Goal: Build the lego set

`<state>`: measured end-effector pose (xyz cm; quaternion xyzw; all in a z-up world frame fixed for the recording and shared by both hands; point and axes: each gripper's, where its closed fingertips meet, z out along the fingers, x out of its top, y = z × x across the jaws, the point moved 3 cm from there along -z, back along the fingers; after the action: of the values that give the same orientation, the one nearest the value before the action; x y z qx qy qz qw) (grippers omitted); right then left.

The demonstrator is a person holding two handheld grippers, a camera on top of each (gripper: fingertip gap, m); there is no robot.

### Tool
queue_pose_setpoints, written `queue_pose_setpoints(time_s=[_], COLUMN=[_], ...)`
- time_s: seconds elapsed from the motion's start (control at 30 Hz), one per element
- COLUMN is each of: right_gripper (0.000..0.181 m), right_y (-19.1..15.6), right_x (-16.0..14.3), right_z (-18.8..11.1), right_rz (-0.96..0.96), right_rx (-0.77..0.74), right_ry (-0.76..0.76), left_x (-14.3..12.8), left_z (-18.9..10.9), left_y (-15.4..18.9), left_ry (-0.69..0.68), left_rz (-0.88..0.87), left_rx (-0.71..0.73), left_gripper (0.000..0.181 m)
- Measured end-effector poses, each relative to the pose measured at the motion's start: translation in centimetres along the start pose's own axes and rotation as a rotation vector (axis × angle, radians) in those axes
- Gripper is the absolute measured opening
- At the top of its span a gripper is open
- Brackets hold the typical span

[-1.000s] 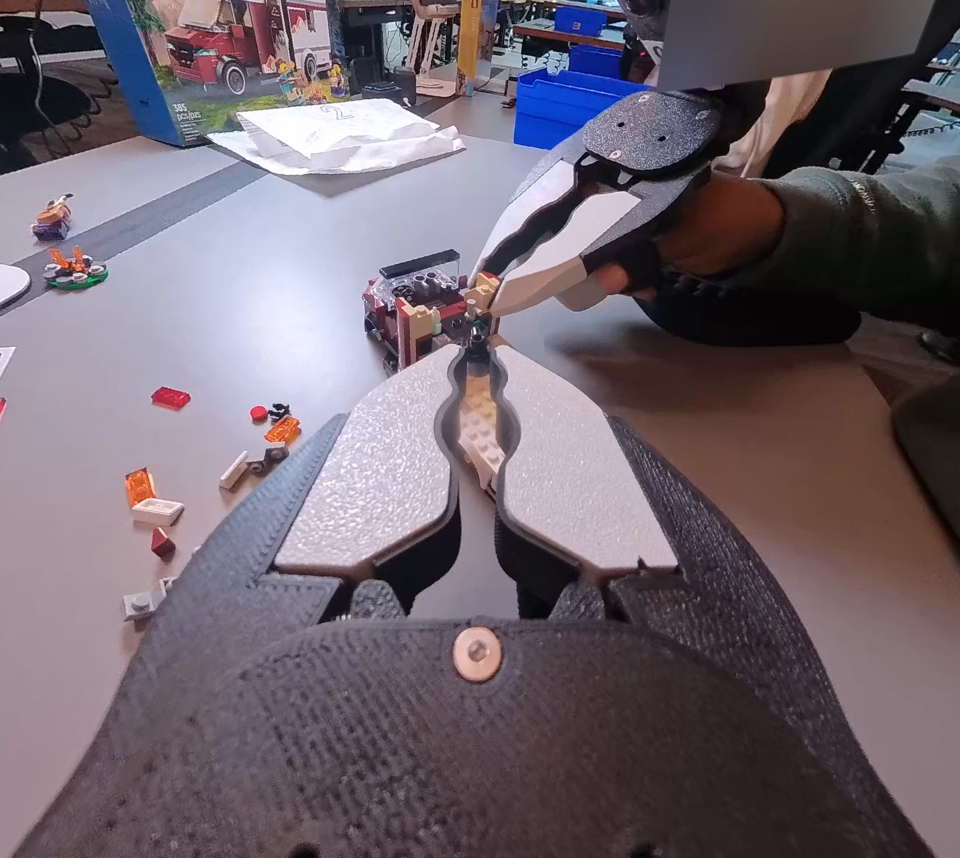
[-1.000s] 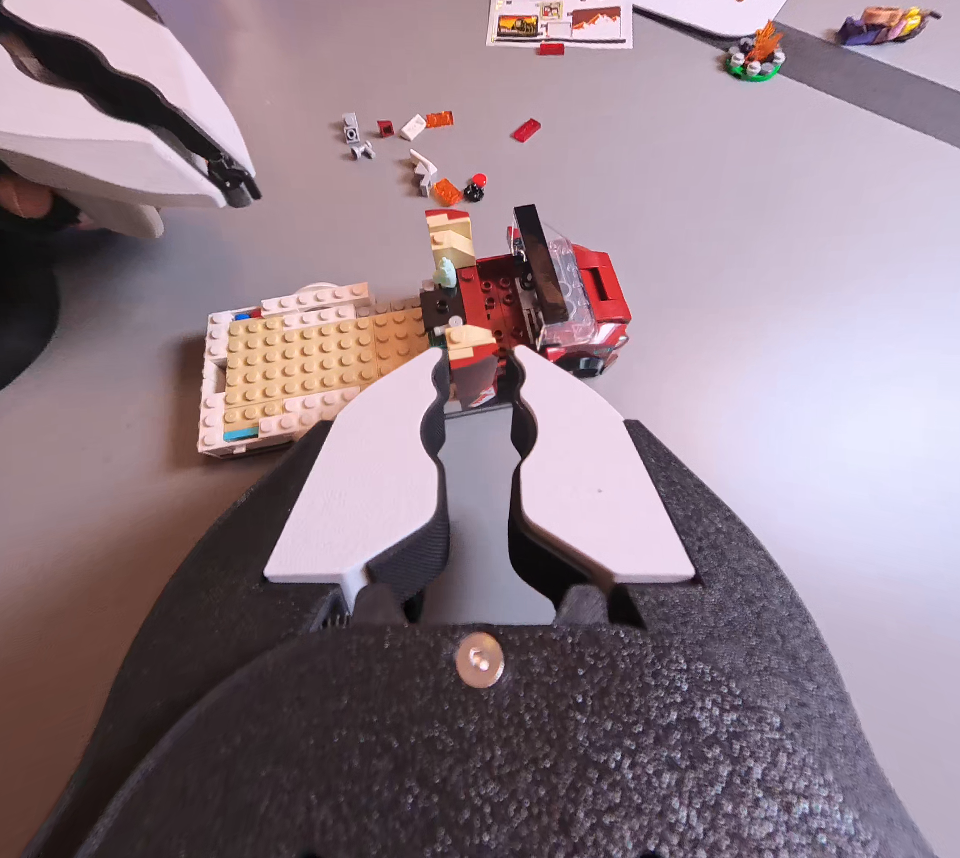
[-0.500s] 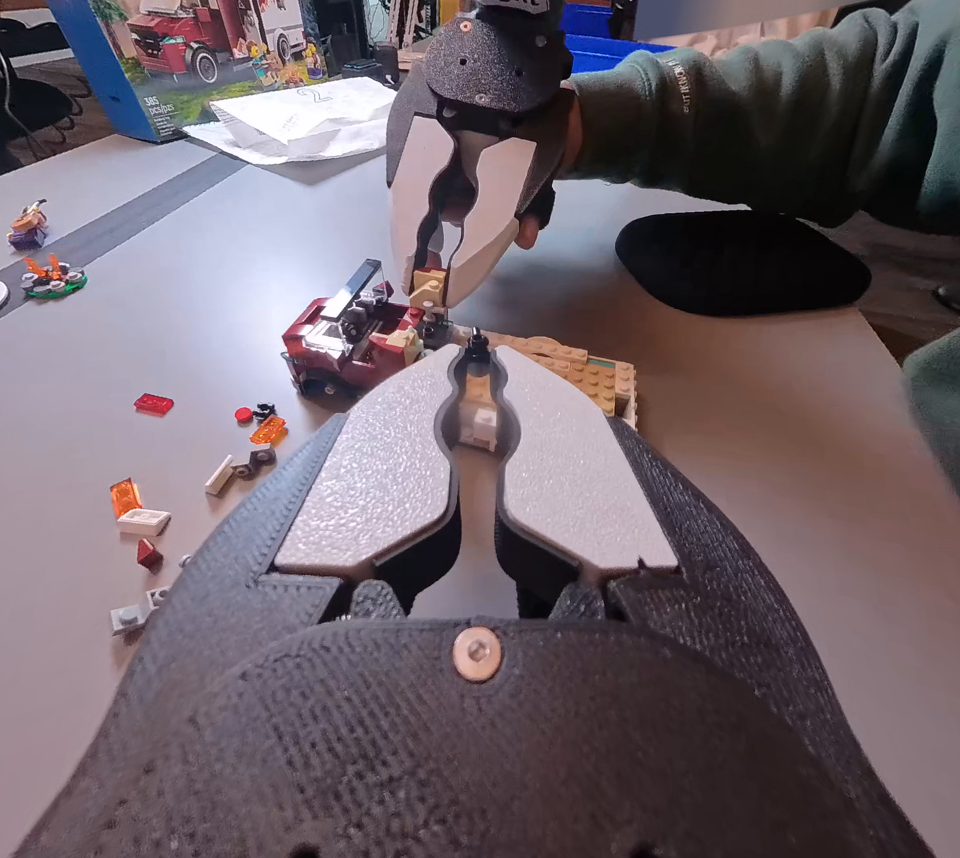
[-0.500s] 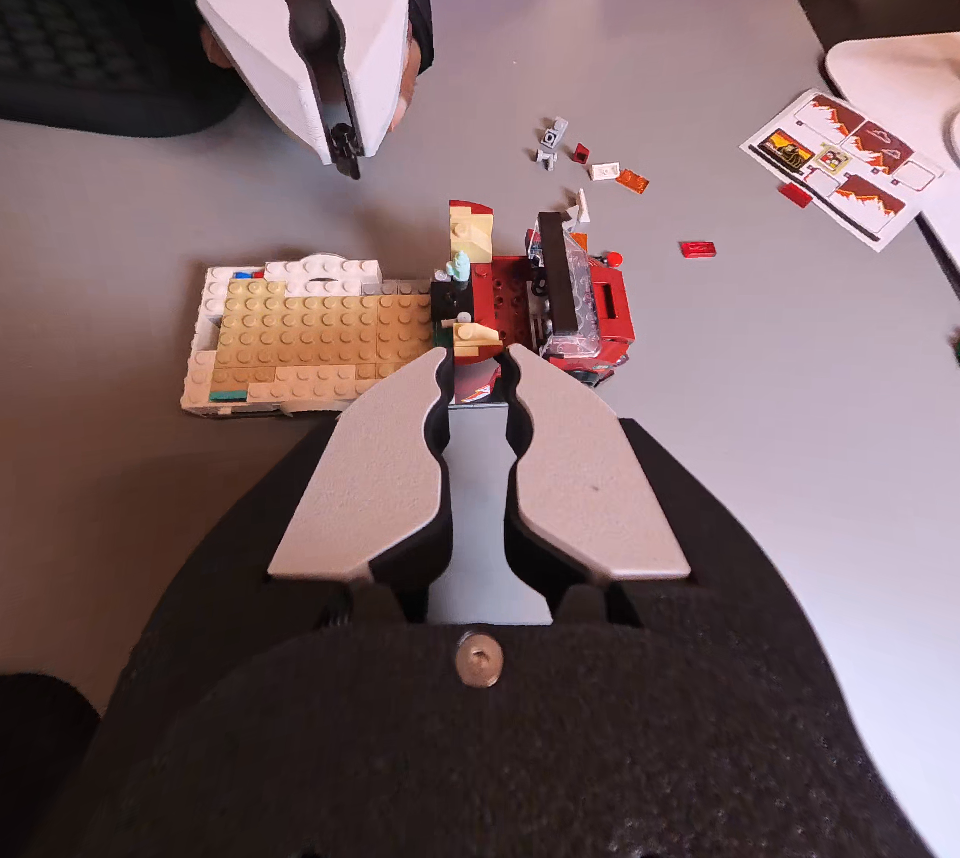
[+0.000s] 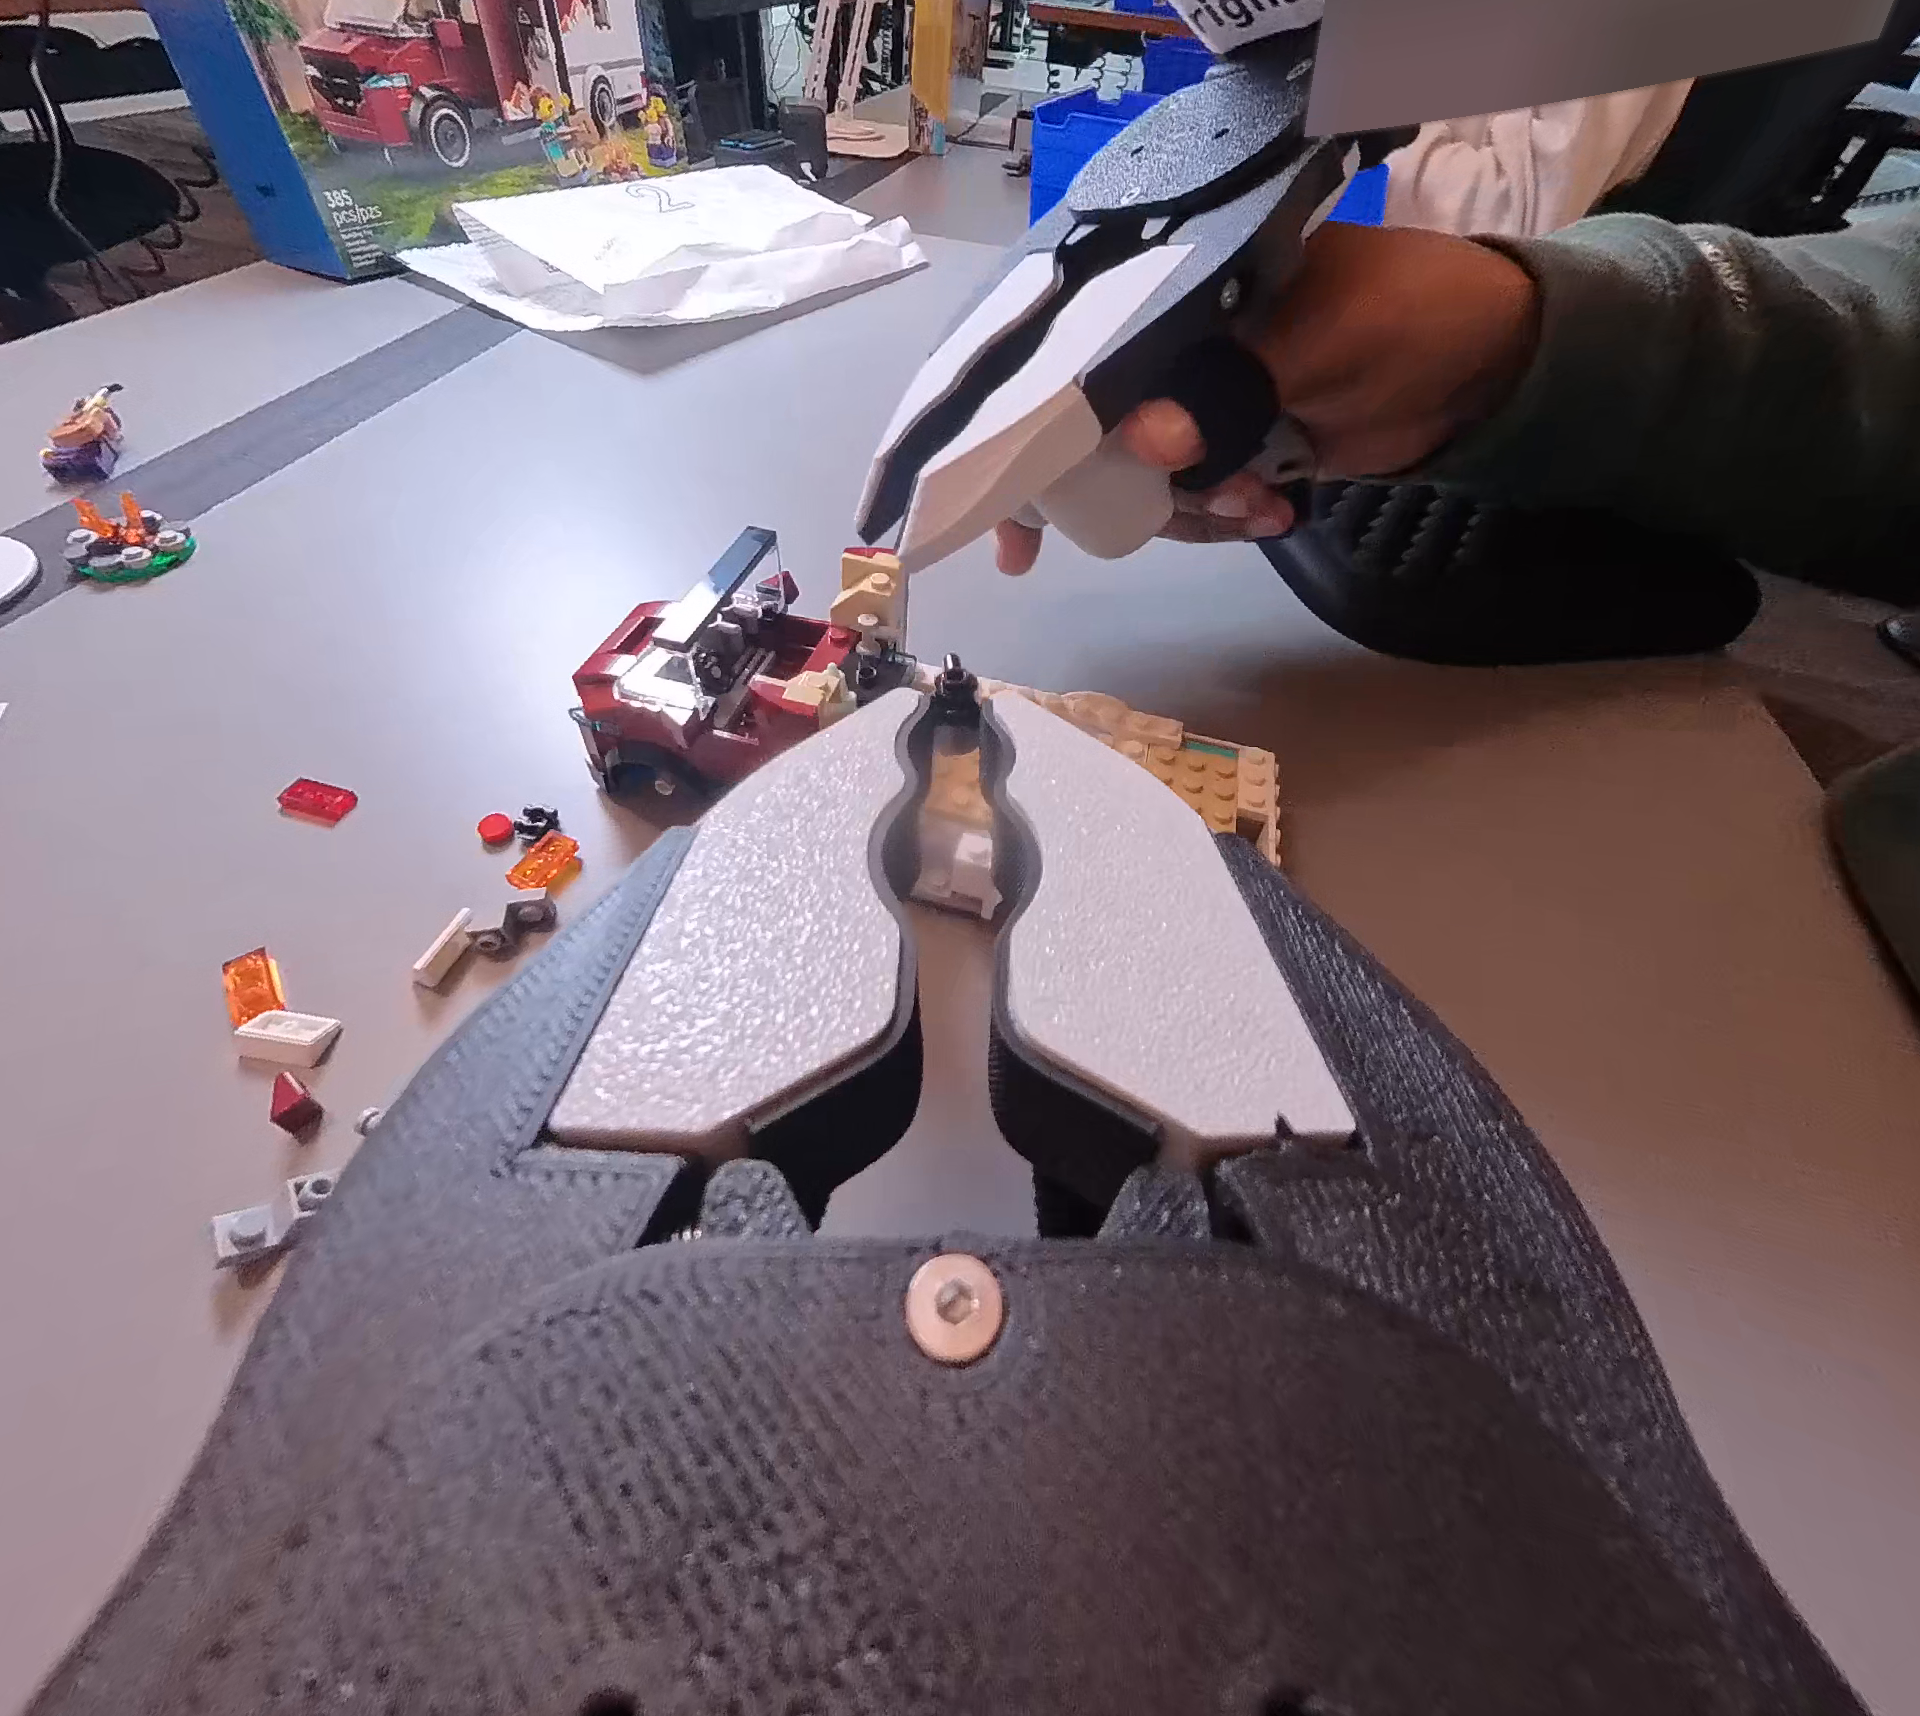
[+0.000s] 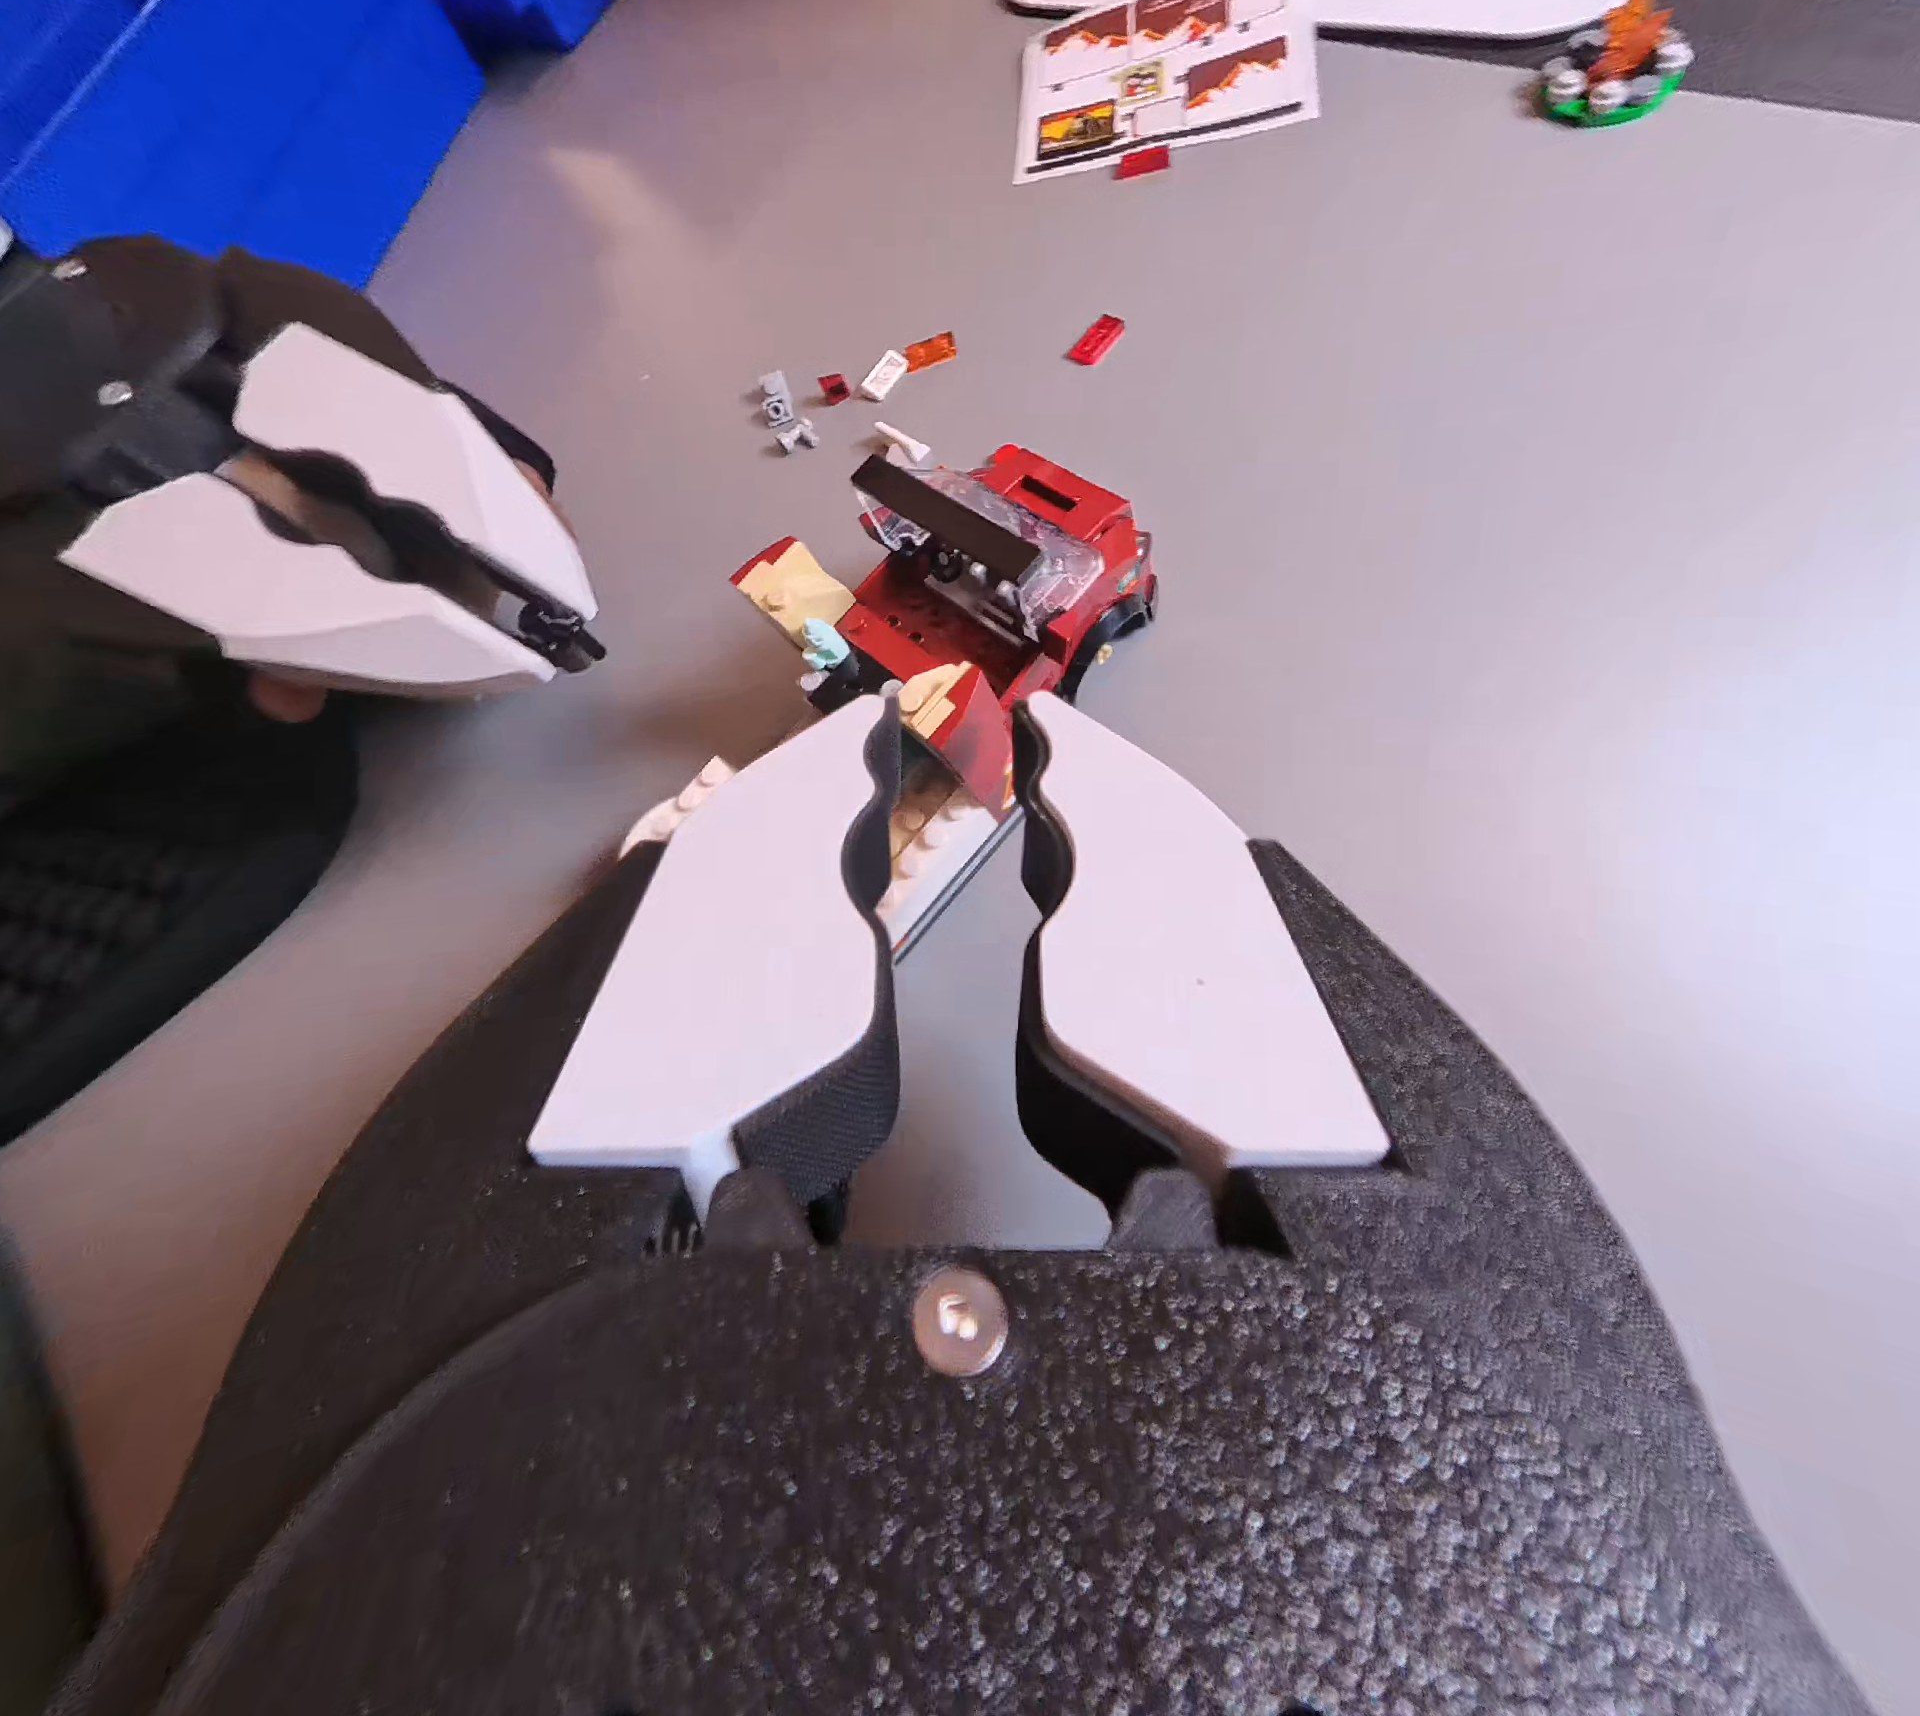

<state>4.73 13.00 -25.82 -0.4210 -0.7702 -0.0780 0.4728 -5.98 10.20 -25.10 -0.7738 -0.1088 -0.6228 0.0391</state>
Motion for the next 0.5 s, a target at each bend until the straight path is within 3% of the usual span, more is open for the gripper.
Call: queue_pose_setpoints(time_s=[0.2, 0.5], right_gripper=[0.008, 0.014], right_y=[0.0, 0.2], right_x=[0.5, 0.7], right_z=[1.0, 1.1], right_rz=[0.027, 0.015], right_rx=[-0.11, -0.192], right_ry=[0.0, -0.071], left_x=[-0.1, 0.0], left_z=[0.0, -0.2], left_y=[0.7, 0.4], left_ry=[-0.009, 0.005], left_rz=[0.028, -0.006], left_rx=[-0.014, -0.014], left_gripper=[0.008, 0.008])
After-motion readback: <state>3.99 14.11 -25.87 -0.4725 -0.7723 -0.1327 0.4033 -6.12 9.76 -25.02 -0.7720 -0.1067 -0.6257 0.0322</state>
